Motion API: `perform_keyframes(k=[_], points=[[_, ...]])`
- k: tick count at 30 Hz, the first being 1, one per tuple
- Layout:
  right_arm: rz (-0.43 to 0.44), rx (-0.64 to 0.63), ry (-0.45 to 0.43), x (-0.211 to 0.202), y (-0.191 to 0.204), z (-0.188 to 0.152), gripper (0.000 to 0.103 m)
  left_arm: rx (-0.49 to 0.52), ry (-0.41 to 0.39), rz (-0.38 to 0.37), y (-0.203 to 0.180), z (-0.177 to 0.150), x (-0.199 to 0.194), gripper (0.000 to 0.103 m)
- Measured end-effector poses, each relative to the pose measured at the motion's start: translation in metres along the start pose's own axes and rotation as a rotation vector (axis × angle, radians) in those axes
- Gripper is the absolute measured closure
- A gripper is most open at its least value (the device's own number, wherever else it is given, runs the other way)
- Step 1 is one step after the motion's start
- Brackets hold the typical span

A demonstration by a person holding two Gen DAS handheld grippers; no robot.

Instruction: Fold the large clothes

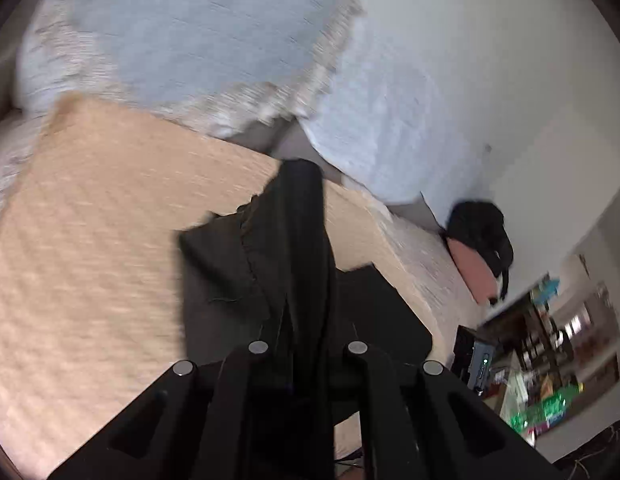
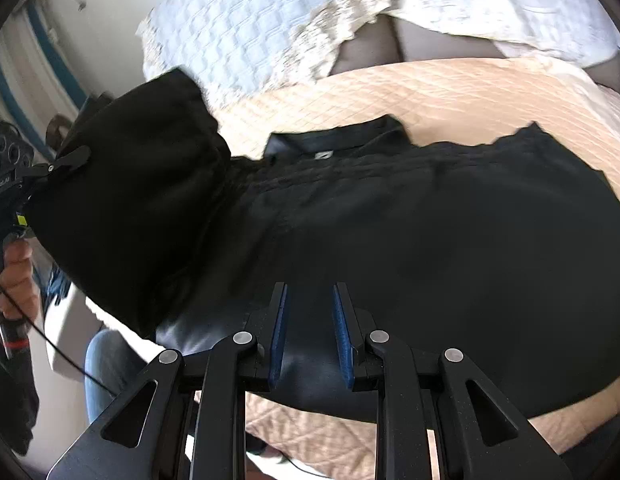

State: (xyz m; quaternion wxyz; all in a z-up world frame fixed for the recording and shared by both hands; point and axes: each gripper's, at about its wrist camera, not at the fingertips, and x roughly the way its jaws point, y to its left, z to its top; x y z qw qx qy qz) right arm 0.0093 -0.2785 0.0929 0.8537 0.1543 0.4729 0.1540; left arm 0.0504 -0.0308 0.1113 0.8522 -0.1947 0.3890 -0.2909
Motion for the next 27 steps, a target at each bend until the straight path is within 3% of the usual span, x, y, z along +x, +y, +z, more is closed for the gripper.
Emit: perform_keyframes(k=[3,7,9,10,11,12,15,18,22,25,27], points=[[0.000,0.027,0.000,-0.004,-0.010,-0.002,0.080,-0.021,0.097,-0.035,-0.011,-0.010,0.063,0.094],[0.027,0.071,0.020,-0.005,-0.020,-0.009,0.080,-0.111,0.275,-0.009,0.004,-0.042,0.148,0.090],[0.058,0.096,0.023,-0.006,-0.025,-0.011,0.079,-0.141,0.292,-0.008,0.006,-0.053,0.159,0.081],[0.078,0.111,0.021,-0.007,-0.027,-0.011,0.070,-0.131,0.280,-0.020,0.002,-0.055,0.154,0.075],[0.105,0.130,0.018,-0.007,-0.030,-0.012,0.064,-0.120,0.269,-0.046,-0.003,-0.055,0.147,0.058],[0.139,0.153,0.018,-0.007,-0.032,-0.012,0.053,-0.119,0.268,-0.072,-0.006,-0.054,0.140,0.047],[0.227,0.212,0.021,-0.001,-0.036,-0.008,0.051,-0.105,0.252,-0.145,-0.016,-0.052,0.111,0.042],[0.306,0.269,0.022,0.006,-0.034,-0.003,0.050,-0.073,0.201,-0.149,-0.017,-0.051,0.079,0.041],[0.381,0.339,0.068,0.026,-0.033,0.001,0.047,-0.025,0.096,0.035,0.006,-0.057,0.041,0.040],[0.352,0.333,0.110,0.043,-0.028,0.004,0.047,-0.035,0.096,0.145,0.029,-0.067,0.031,0.040],[0.337,0.297,0.094,0.047,-0.019,0.011,0.047,-0.048,0.101,0.170,0.038,-0.073,0.031,0.040]])
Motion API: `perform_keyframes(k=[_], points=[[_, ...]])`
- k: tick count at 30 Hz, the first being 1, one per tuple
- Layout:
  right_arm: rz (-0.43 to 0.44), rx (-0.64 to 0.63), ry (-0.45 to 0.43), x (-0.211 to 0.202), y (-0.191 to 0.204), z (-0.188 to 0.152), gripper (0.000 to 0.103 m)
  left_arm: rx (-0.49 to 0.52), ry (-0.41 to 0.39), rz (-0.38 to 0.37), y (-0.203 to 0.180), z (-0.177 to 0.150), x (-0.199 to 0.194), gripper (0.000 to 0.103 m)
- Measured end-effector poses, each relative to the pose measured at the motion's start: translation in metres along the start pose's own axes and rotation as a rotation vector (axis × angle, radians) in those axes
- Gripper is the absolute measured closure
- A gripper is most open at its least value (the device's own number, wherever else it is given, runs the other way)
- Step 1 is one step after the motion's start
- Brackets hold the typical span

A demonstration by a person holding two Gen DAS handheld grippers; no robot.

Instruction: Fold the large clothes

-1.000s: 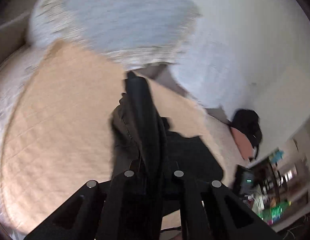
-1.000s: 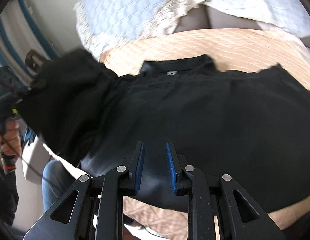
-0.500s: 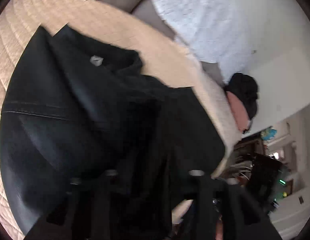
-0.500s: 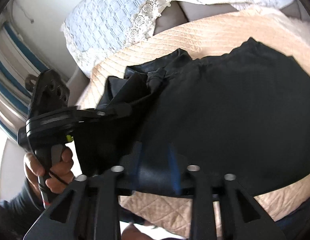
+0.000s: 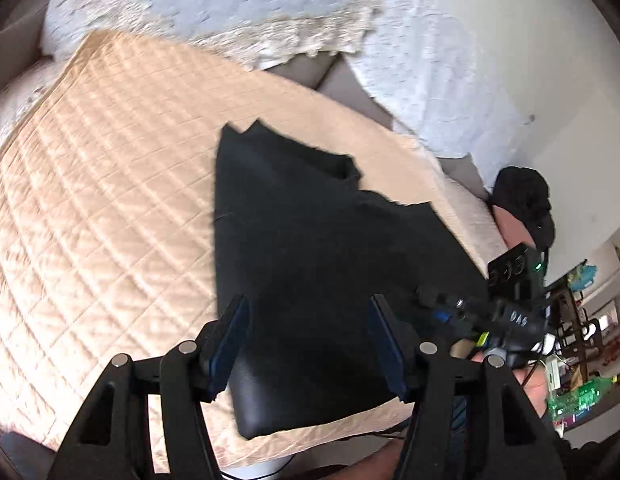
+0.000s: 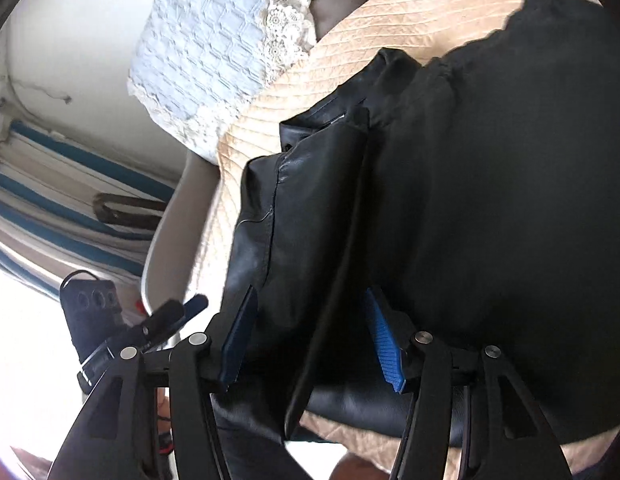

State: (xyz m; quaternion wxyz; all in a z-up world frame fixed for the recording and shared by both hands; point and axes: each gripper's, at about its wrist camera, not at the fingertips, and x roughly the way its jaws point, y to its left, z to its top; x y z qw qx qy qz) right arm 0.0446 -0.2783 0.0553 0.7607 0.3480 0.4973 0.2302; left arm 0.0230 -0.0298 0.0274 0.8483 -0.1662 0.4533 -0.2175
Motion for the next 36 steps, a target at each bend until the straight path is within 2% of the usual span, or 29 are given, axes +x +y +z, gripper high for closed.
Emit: perform_keyframes(k=[2,3,4,5,7,11,15,18,21,22,24,26,30,32,35,36], points=[[-0.006,-0.011,0.001,0.004,0.005,0.006,0.047,-0.014,0.002,0.008,0.005,-0.003,0.002,0.040],[-0.010,-0.013,0.011,0.008,0.007,0.008,0.056,-0.011,0.001,0.009,0.007,-0.006,0.004,0.040],[-0.045,-0.023,0.022,0.014,0.007,0.010,0.081,-0.004,-0.002,0.010,0.006,-0.006,0.006,0.040],[-0.066,-0.030,0.030,0.019,0.007,0.012,0.089,0.003,-0.006,0.013,0.004,-0.006,0.009,0.040],[-0.076,-0.044,0.039,0.019,0.009,0.018,0.094,0.010,-0.008,0.029,-0.001,0.002,0.018,0.041],[-0.075,-0.093,-0.031,-0.008,0.017,0.025,0.094,0.038,-0.028,0.012,-0.013,0.006,0.012,0.041],[-0.146,-0.048,-0.017,0.003,-0.020,0.026,0.094,0.084,-0.017,0.003,-0.024,0.005,0.029,0.041],[-0.101,0.010,-0.038,0.005,-0.038,0.019,0.094,0.129,-0.002,0.020,-0.029,-0.002,0.043,0.041],[-0.129,-0.026,-0.033,0.001,-0.030,0.014,0.092,0.179,-0.018,0.061,-0.037,-0.009,0.043,0.041],[-0.141,-0.038,-0.029,-0.001,-0.026,0.014,0.086,0.188,-0.018,0.070,-0.038,-0.011,0.042,0.041],[-0.195,-0.073,-0.038,-0.008,-0.017,0.014,0.081,0.189,-0.015,0.082,-0.037,-0.013,0.040,0.041],[-0.257,-0.153,-0.067,-0.020,0.002,0.009,0.080,0.197,-0.014,0.091,-0.039,-0.016,0.037,0.041],[-0.232,-0.276,-0.119,-0.043,0.035,-0.006,0.080,0.217,-0.012,0.072,-0.046,-0.024,0.030,0.041],[-0.227,-0.339,-0.097,-0.037,0.044,-0.018,0.080,0.229,-0.008,0.073,-0.048,-0.029,0.032,0.041],[-0.361,-0.362,-0.002,-0.004,0.024,-0.033,0.080,0.232,-0.012,0.095,-0.050,-0.033,0.037,0.040],[-0.366,-0.351,0.003,-0.001,0.015,-0.036,0.080,0.237,-0.011,0.095,-0.051,-0.034,0.038,0.040]])
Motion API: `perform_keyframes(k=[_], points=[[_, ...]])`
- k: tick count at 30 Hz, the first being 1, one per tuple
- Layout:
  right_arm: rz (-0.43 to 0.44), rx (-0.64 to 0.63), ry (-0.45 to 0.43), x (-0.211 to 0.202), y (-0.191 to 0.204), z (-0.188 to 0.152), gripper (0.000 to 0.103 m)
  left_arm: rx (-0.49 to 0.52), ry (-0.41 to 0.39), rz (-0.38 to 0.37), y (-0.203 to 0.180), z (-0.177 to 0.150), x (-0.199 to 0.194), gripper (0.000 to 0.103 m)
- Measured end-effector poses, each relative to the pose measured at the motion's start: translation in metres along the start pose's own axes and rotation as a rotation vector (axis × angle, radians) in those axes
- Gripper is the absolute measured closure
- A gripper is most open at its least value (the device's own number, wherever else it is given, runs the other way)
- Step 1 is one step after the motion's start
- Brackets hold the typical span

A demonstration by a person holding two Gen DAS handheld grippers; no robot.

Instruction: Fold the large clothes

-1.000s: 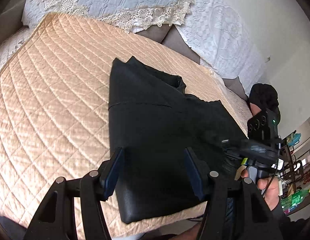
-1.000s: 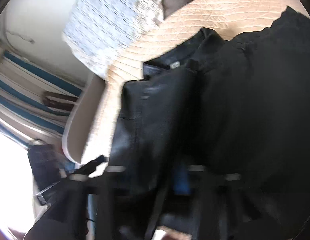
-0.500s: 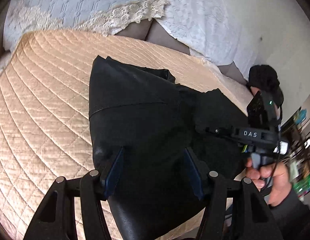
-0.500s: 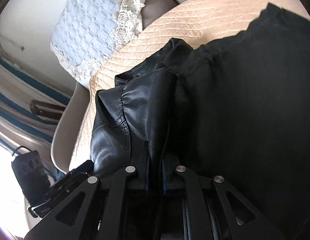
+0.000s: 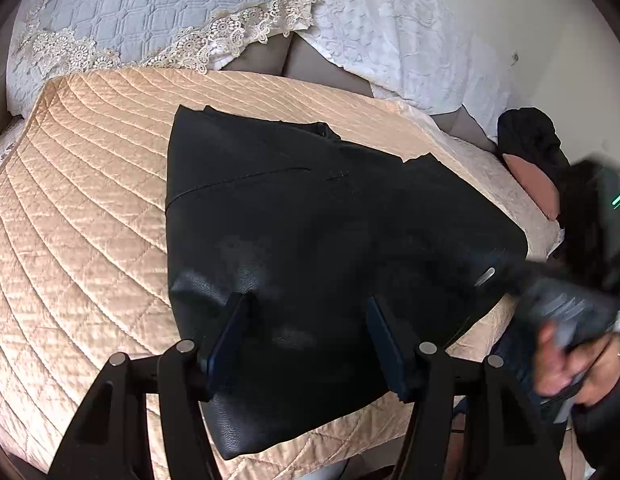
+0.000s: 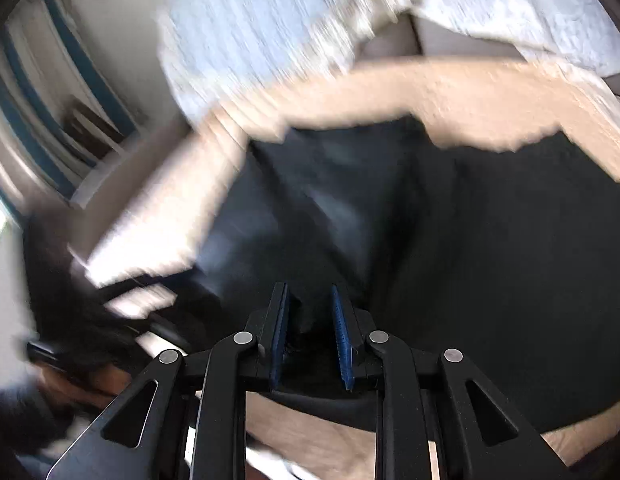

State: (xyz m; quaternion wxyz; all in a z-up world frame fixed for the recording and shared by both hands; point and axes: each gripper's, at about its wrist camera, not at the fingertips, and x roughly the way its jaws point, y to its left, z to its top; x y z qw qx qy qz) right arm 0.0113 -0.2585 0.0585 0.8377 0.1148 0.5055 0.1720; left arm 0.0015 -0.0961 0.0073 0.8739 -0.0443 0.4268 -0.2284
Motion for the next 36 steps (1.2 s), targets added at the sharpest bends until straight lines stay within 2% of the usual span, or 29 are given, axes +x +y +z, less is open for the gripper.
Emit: perform_keyframes(k=[3,8,10,13,16,19,21,23,29,31,33,36], points=[[0.040,0.066,-0.031,-0.002,-0.014,-0.008,0.078,0.023,0.009,0.005,-0.006,-0.001,-0.002,0.040],[0.017,0.049,-0.053,-0.017,-0.006,0.008,0.078,-0.006,0.035,-0.016,0.000,0.008,-0.013,0.041],[0.009,0.045,-0.097,-0.022,-0.004,0.025,0.078,-0.020,0.007,-0.011,0.005,0.022,-0.017,0.041],[0.003,0.036,-0.148,-0.024,-0.004,0.049,0.078,-0.019,-0.053,0.039,0.015,0.052,-0.013,0.041],[-0.023,0.036,-0.155,-0.004,-0.004,0.073,0.078,-0.035,-0.084,0.087,0.031,0.082,0.006,0.041],[-0.111,0.073,-0.090,0.034,-0.019,0.084,0.078,-0.050,-0.066,0.135,0.046,0.097,0.036,0.041],[-0.109,0.126,-0.070,0.050,-0.038,0.076,0.078,-0.081,-0.014,0.152,0.058,0.095,0.059,0.041],[-0.085,0.155,-0.091,0.052,-0.048,0.068,0.078,-0.111,0.022,0.143,0.067,0.086,0.077,0.039],[-0.116,0.126,-0.095,0.055,-0.043,0.070,0.078,-0.123,0.007,0.135,0.072,0.076,0.082,0.036],[-0.103,0.147,-0.080,0.048,-0.045,0.072,0.078,-0.120,0.003,0.144,0.070,0.076,0.076,0.037],[-0.107,0.150,-0.096,0.027,-0.039,0.069,0.078,-0.102,-0.005,0.175,0.061,0.077,0.064,0.041],[-0.066,0.083,-0.156,-0.009,-0.019,0.052,0.078,-0.085,-0.035,0.137,0.050,0.065,0.033,0.041]])
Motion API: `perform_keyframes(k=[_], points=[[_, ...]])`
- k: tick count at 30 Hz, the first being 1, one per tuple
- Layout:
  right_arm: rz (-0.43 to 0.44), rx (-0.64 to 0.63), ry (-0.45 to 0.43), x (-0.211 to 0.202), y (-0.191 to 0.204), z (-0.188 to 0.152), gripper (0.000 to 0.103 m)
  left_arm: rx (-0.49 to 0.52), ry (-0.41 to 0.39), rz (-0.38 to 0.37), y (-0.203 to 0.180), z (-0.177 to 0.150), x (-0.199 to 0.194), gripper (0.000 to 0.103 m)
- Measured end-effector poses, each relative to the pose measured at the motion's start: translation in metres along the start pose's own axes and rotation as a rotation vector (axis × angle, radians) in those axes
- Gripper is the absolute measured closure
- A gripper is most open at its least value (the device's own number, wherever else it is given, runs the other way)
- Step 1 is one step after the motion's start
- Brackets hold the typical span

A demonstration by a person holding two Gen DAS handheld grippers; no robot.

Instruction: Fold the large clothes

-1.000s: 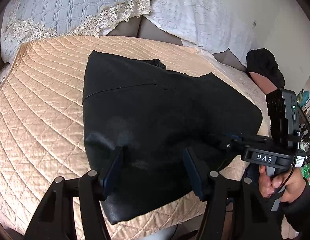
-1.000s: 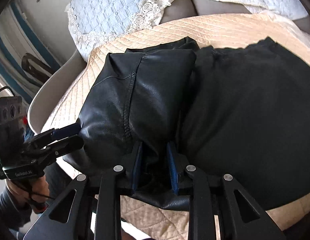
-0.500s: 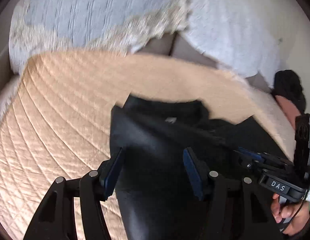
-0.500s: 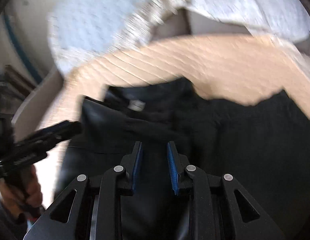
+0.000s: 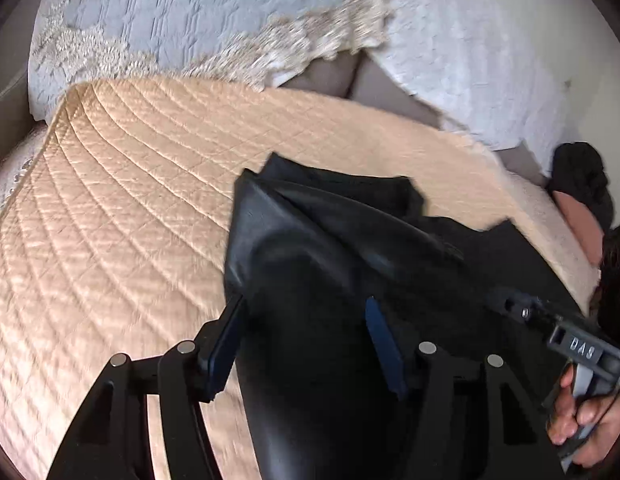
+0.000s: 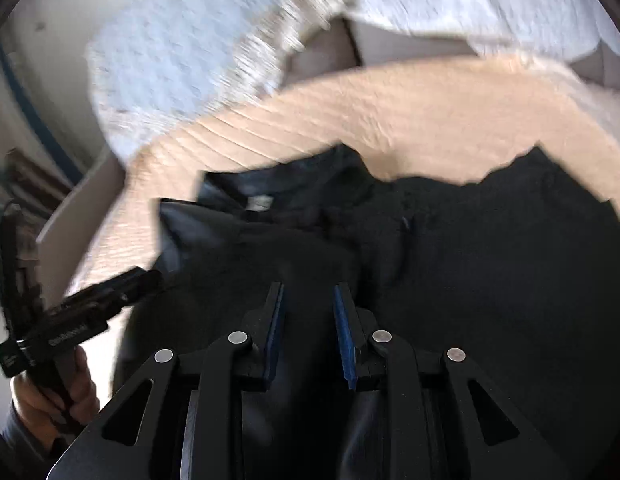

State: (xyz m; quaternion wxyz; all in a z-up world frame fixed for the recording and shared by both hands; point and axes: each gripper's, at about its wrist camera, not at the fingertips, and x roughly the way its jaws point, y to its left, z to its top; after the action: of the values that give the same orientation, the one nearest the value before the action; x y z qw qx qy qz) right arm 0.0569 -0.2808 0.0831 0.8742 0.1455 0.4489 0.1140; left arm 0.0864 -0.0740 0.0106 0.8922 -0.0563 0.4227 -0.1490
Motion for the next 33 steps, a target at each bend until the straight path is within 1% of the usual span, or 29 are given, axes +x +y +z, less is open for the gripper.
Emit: perform_keyframes(k=[3,5,6,8,10,11,13,14,17,19,24,29,33], points=[[0.049,-0.071,-0.003,-0.024,0.019,-0.024,0.078,0.031,-0.025,-0.029,-0.009,-0.024,-0.032,0.041],[0.036,-0.104,0.030,-0.024,0.026,-0.041,0.080,0.042,-0.018,-0.049,-0.015,-0.042,-0.047,0.041],[0.013,-0.119,0.063,-0.018,0.026,-0.051,0.083,0.048,-0.007,-0.053,-0.017,-0.050,-0.051,0.041],[-0.033,-0.116,0.110,-0.004,0.020,-0.066,0.083,0.056,0.037,-0.038,-0.019,-0.066,-0.048,0.041],[-0.025,-0.101,0.088,-0.003,0.016,-0.073,0.083,0.055,0.054,-0.010,-0.017,-0.076,-0.042,0.041],[-0.030,-0.103,0.087,-0.002,0.017,-0.073,0.083,0.032,0.063,-0.021,-0.014,-0.078,-0.040,0.041],[-0.040,-0.104,0.088,-0.001,0.018,-0.073,0.083,-0.034,0.078,-0.054,-0.005,-0.078,-0.038,0.041],[-0.044,-0.107,0.088,-0.001,0.019,-0.073,0.083,-0.046,0.080,-0.057,-0.004,-0.078,-0.037,0.040],[-0.042,-0.094,0.088,-0.002,0.016,-0.073,0.082,-0.033,0.073,-0.035,-0.008,-0.077,-0.037,0.040],[-0.036,-0.088,0.090,-0.003,0.017,-0.074,0.080,-0.028,0.076,-0.022,-0.012,-0.076,-0.039,0.040],[-0.026,-0.074,0.116,-0.006,0.016,-0.067,0.079,-0.001,0.088,0.021,-0.020,-0.070,-0.043,0.041],[-0.031,-0.095,0.059,-0.022,0.024,-0.054,0.079,0.032,0.073,0.066,-0.028,-0.063,-0.051,0.041],[-0.016,-0.112,0.012,-0.024,0.032,-0.041,0.079,0.043,0.053,0.082,-0.031,-0.053,-0.055,0.041]])
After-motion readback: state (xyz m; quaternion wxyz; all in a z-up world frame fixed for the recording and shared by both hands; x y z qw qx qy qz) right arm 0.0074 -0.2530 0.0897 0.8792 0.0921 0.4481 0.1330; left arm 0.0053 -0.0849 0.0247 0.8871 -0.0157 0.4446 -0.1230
